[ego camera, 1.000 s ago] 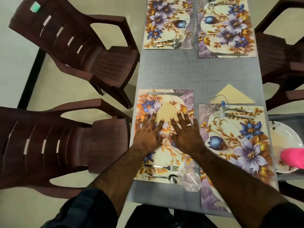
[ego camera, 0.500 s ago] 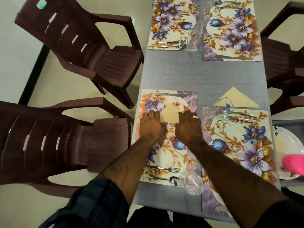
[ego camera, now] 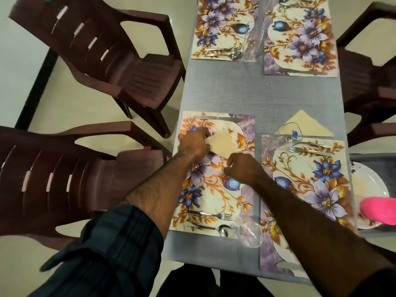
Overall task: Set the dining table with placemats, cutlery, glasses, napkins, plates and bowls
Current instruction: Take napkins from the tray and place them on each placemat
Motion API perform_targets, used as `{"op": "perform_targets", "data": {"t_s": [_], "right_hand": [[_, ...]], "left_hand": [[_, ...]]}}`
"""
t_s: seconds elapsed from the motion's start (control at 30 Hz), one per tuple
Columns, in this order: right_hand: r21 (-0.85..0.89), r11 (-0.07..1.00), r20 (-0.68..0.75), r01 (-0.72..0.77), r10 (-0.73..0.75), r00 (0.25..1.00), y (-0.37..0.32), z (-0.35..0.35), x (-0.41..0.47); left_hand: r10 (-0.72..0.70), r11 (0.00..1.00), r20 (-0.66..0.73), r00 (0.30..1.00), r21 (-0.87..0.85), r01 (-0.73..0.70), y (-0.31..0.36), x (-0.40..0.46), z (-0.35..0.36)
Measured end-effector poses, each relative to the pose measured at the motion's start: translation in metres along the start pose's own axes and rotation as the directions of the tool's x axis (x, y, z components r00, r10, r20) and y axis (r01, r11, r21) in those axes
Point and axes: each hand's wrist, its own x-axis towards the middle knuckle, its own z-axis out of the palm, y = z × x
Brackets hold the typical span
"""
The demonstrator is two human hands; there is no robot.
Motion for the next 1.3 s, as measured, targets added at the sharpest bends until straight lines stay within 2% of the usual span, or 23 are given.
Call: {"op": "perform_targets", "data": {"t_s": [0.07, 0.13, 0.2, 0.23, 0.33, 0.47, 0.53, 0.63, 0.73, 0.8, 0.9, 1.03, 1.2, 1.3], "right_hand": [[-0.032, 0.995, -0.02, 0.089, -0.09, 0.996, 0.004, 0.008, -0.013], [-0.087, 0.986, -0.19, 0.144, -0.159, 0.969, 0.01, 0.012, -0.02], [-0.189, 0.972, -0.311, 0.137, -0.191, 0.931, 0.015, 0.01, -0.022], [-0.264, 0.956, -0.321, 0.13, -0.214, 0.922, 0.018, 0.01, -0.02], [-0.461, 0.877, -0.26, 0.137, -0.281, 0.924, 0.024, 0.008, -0.017], [-0.551, 0.816, -0.212, 0.176, -0.34, 0.916, 0.028, 0.017, -0.034], [-0.541, 0.799, -0.116, 0.261, -0.379, 0.918, 0.028, 0.025, -0.043], [-0.388, 0.828, -0.039, 0.404, -0.453, 0.891, 0.027, 0.027, -0.044], [-0.286, 0.881, -0.191, 0.377, -0.438, 0.878, 0.03, 0.017, -0.032], [-0.348, 0.881, -0.257, 0.32, -0.418, 0.871, 0.032, 0.011, -0.022], [-0.478, 0.84, -0.23, 0.258, -0.403, 0.886, 0.022, 0.006, -0.002], [-0.517, 0.846, -0.24, 0.133, -0.292, 0.926, -0.001, -0.001, 0.02], [-0.573, 0.806, -0.265, 0.146, -0.351, 0.898, 0.013, 0.007, 0.008], [-0.531, 0.84, -0.331, 0.112, -0.328, 0.885, 0.02, 0.004, 0.003]], "left_hand": [[0.073, 0.977, -0.043, 0.996, 0.202, -0.063, 0.0, 0.005, -0.006], [0.166, 0.912, -0.094, 0.982, 0.394, -0.116, -0.002, -0.001, -0.005], [0.285, 0.842, -0.082, 0.955, 0.498, -0.208, -0.005, -0.015, 0.005], [0.335, 0.809, -0.043, 0.941, 0.525, -0.264, -0.007, -0.023, 0.014], [0.368, 0.783, 0.073, 0.927, 0.514, -0.351, -0.009, -0.042, 0.039], [0.315, 0.846, 0.063, 0.947, 0.433, -0.31, -0.01, -0.053, 0.051], [0.291, 0.88, 0.022, 0.957, 0.387, -0.276, -0.011, -0.054, 0.052], [0.231, 0.913, -0.002, 0.973, 0.345, -0.216, -0.014, -0.053, 0.052], [0.189, 0.927, -0.038, 0.981, 0.336, -0.166, -0.016, -0.048, 0.052], [0.195, 0.916, -0.004, 0.981, 0.357, -0.181, -0.017, -0.043, 0.055], [0.2, 0.891, 0.049, 0.978, 0.407, -0.203, -0.02, -0.041, 0.061], [0.255, 0.873, 0.025, 0.967, 0.425, -0.241, -0.015, -0.041, 0.057], [0.331, 0.825, 0.087, 0.94, 0.458, -0.333, -0.015, -0.034, 0.037], [0.392, 0.791, 0.08, 0.916, 0.48, -0.38, -0.021, -0.043, 0.034]]}}
